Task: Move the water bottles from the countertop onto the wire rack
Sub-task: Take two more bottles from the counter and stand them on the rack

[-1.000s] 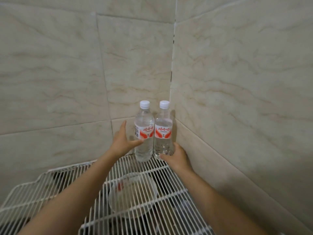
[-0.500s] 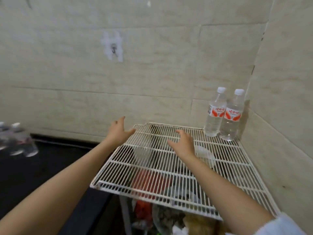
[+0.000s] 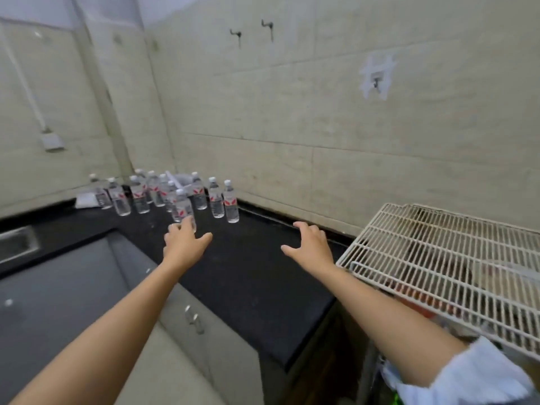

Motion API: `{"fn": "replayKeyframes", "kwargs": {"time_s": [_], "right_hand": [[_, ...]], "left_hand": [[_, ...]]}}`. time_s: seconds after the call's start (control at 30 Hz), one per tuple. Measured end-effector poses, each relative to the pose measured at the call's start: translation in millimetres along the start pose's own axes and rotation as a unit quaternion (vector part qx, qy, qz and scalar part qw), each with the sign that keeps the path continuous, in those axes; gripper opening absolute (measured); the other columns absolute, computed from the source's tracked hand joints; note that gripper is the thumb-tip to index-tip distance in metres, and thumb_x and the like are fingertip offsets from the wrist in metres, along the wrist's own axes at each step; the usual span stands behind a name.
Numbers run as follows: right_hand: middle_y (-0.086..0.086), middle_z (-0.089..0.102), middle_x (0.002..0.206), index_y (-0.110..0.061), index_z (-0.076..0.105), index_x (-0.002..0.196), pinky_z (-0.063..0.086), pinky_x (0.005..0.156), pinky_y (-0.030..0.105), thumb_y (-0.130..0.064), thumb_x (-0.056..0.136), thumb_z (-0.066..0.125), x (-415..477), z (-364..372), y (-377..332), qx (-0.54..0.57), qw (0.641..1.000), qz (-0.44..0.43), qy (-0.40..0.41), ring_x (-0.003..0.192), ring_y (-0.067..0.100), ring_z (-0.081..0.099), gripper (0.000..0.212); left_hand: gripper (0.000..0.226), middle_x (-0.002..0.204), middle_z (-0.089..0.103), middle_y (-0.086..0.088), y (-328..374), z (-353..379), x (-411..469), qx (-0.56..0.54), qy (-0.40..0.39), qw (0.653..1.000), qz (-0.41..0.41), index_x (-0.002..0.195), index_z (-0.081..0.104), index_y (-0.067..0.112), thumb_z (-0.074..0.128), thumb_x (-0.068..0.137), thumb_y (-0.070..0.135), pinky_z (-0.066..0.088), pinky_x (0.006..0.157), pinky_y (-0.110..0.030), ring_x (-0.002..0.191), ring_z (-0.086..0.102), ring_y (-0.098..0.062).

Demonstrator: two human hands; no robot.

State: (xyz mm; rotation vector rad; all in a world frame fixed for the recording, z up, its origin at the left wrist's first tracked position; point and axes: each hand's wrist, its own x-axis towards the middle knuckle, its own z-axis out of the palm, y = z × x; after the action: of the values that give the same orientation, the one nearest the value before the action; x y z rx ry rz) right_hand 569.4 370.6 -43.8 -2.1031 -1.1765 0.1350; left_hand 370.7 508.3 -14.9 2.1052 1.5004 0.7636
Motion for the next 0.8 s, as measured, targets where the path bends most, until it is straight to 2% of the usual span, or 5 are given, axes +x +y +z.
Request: {"fn": "replayKeyframes", "kwargs": {"time_s": [0.27, 0.4, 0.53, 0.8], "right_hand": [[0.012, 0.042, 0.133, -0.019, 0.035, 0.134, 0.037, 0.096, 0.040, -0.038, 0.080, 0.062, -2.4, 140.3, -153.4, -0.034, 0.990, -0.113, -0.076, 0.124, 0.030, 0.034, 0.063], [0.012, 0.040, 0.133, -0.019, 0.033, 0.136, 0.037, 0.096, 0.041, -0.040, 0.080, 0.061, -15.0, 214.3, -213.3, -0.122, 0.960, -0.225, -0.112, 0.123, 0.030, 0.034, 0.066], [0.012, 0.036, 0.136, -0.020, 0.032, 0.137, 0.036, 0.094, 0.039, -0.040, 0.081, 0.059, -20.1, 266.1, -255.6, -0.187, 0.922, -0.313, -0.133, 0.124, 0.029, 0.033, 0.065], [0.013, 0.032, 0.142, -0.021, 0.029, 0.139, 0.033, 0.098, 0.041, -0.041, 0.083, 0.056, 12.4, 335.3, -304.0, -0.195, 0.905, -0.340, -0.164, 0.129, 0.029, 0.028, 0.065]], "left_hand": [[0.061, 0.144, 0.025, -0.023, -174.6, -143.8, 3.0, 0.001, 0.093, 0.992, -0.085, 0.139, 0.026, 0.013, 0.052, 0.087, 0.032, 0.025, 0.107, -0.047, 0.132, 0.025, -0.040], [0.058, 0.143, 0.027, -0.024, -254.6, -194.6, 5.9, 0.012, 0.123, 0.985, -0.122, 0.137, 0.030, 0.011, 0.052, 0.087, 0.031, 0.025, 0.107, -0.047, 0.131, 0.026, -0.040], [0.057, 0.141, 0.030, -0.025, -312.2, -216.3, 10.1, 0.021, 0.123, 0.980, -0.153, 0.136, 0.033, 0.011, 0.052, 0.086, 0.031, 0.023, 0.110, -0.049, 0.131, 0.027, -0.040], [0.055, 0.139, 0.034, -0.021, -371.3, -230.4, 39.7, 0.022, 0.133, 0.978, -0.159, 0.135, 0.035, 0.011, 0.052, 0.087, 0.030, 0.027, 0.105, -0.044, 0.128, 0.030, -0.038]]}}
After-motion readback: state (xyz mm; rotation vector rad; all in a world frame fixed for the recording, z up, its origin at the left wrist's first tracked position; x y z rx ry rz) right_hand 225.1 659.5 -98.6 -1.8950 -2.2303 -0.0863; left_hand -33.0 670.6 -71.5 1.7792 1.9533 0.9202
